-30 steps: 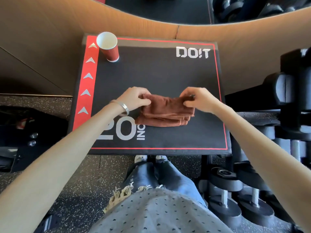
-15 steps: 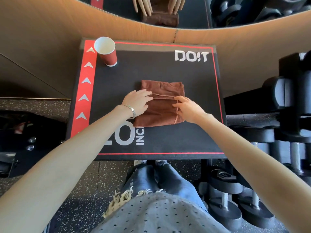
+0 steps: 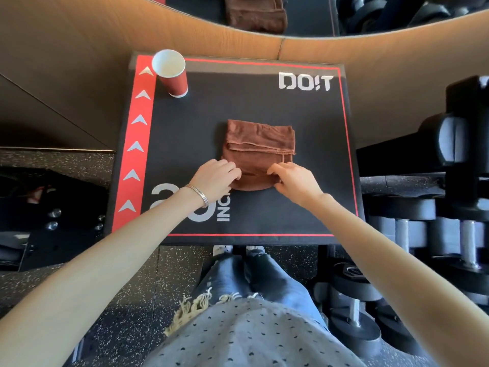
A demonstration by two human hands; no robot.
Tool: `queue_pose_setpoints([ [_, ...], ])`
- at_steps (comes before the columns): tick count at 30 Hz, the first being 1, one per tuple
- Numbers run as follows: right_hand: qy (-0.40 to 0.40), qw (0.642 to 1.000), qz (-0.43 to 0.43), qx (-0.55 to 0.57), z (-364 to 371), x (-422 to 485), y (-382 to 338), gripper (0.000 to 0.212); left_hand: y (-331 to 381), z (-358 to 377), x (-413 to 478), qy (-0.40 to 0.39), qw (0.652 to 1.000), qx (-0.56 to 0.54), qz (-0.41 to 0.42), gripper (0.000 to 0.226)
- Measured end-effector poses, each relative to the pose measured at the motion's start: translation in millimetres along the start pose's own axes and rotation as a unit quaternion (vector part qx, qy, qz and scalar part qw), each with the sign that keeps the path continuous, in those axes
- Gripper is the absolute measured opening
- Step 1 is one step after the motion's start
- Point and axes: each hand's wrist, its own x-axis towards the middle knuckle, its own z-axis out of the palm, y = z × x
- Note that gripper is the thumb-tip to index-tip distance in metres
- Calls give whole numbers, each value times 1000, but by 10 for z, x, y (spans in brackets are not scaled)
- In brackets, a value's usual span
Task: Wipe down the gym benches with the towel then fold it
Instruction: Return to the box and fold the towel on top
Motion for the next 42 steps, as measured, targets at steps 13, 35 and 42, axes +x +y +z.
queue_pose_setpoints([
  [13, -90, 996, -17, 16, 22, -424, -154, 79, 137, -76, -33, -56, 952, -276, -123, 19],
  [35, 62, 962, 153, 217, -358, 240, 142, 27, -86, -367, 347, 113, 952, -230, -168, 25],
  [42, 85, 952, 183, 230, -343, 429, 216, 33, -225, -293, 680, 107, 952, -155, -243, 26],
])
